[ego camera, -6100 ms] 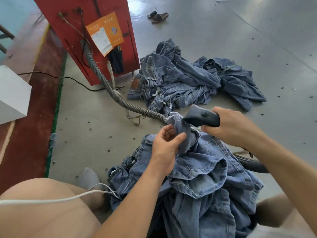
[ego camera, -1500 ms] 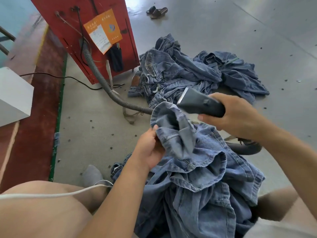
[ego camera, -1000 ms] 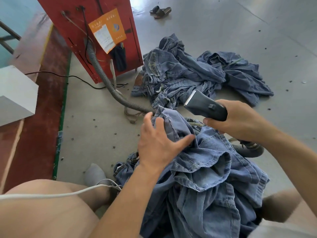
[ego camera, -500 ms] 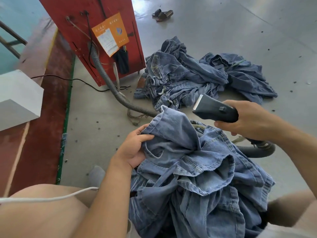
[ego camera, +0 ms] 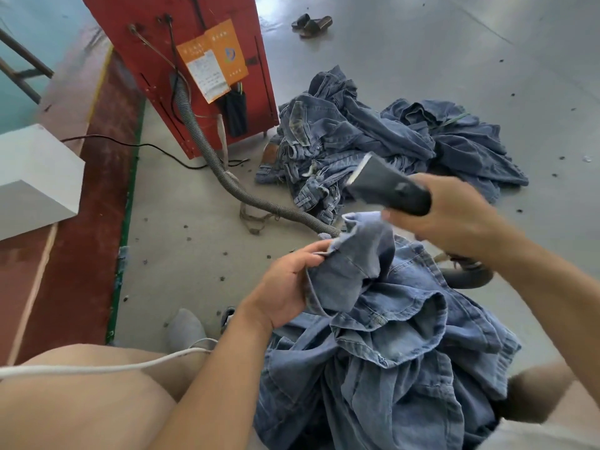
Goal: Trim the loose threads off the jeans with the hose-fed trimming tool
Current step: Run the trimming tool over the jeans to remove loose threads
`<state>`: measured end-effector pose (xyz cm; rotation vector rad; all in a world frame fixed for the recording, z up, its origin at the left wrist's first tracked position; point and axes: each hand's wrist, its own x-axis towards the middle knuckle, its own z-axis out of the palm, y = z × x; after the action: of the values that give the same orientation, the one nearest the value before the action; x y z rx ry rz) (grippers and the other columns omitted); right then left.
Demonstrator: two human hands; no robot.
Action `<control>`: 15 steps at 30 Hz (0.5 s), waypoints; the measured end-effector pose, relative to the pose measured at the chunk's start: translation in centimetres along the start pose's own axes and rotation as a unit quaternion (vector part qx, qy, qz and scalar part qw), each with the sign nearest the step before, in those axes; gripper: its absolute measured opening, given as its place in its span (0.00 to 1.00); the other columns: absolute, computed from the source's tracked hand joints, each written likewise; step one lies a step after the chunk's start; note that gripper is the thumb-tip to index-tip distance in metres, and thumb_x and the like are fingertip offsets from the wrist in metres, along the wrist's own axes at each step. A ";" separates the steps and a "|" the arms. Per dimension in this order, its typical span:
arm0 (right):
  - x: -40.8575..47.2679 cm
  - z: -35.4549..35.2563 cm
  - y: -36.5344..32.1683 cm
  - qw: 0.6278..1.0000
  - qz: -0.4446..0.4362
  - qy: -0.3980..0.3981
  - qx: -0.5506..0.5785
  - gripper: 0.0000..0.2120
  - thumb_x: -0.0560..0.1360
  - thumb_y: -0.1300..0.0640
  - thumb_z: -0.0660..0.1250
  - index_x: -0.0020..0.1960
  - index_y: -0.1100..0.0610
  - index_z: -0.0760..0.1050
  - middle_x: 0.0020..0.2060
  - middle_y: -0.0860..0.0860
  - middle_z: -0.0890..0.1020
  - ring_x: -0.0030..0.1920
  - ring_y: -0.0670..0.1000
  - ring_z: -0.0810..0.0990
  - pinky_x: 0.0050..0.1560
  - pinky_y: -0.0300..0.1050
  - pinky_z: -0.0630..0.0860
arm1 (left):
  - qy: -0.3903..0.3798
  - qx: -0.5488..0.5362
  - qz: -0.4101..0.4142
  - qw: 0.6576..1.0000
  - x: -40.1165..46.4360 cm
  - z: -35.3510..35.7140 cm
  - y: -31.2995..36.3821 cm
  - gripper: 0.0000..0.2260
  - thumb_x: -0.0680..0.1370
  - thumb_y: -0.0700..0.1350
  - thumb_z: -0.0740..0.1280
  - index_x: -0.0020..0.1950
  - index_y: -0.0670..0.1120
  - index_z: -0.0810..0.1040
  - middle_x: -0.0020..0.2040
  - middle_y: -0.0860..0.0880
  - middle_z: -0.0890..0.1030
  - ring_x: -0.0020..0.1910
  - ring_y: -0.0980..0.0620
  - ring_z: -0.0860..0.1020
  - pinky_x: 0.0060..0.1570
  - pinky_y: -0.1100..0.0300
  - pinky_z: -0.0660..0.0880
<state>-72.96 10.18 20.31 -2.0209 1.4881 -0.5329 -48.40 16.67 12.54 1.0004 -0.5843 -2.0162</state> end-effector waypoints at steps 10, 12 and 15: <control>-0.3 4.6 4.4 0.974 0.021 -0.189 -0.125 0.13 0.71 0.48 0.77 0.45 0.47 0.73 0.36 0.44 0.81 0.36 0.46 0.81 0.35 0.39 0.70 | -0.427 0.435 -0.102 0.786 -0.1 6.7 -8.5 0.25 0.78 0.36 0.60 0.76 0.41 0.72 0.82 0.47 0.63 0.82 0.56 0.50 0.79 0.51 0.34; -2.1 6.9 6.3 0.952 0.032 -0.246 -0.180 0.14 0.71 0.48 0.76 0.50 0.48 0.72 0.43 0.47 0.82 0.43 0.50 0.81 0.40 0.41 0.73 | -0.442 0.255 -0.088 0.856 -0.5 3.3 -5.0 0.26 0.72 0.26 0.57 0.70 0.27 0.71 0.75 0.32 0.69 0.80 0.44 0.64 0.82 0.46 0.51; -3.8 7.3 8.4 0.949 0.039 -0.238 -0.204 0.16 0.72 0.47 0.74 0.51 0.45 0.68 0.43 0.46 0.79 0.45 0.53 0.80 0.44 0.46 0.73 | -0.171 0.084 -0.081 0.978 0.6 -2.8 -0.9 0.15 0.71 0.27 0.55 0.47 0.32 0.80 0.50 0.33 0.84 0.54 0.39 0.84 0.62 0.45 0.79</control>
<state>-75.75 13.49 9.36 -2.1719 1.4389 0.3136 -46.78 16.52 10.05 0.8213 -0.8949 -2.3367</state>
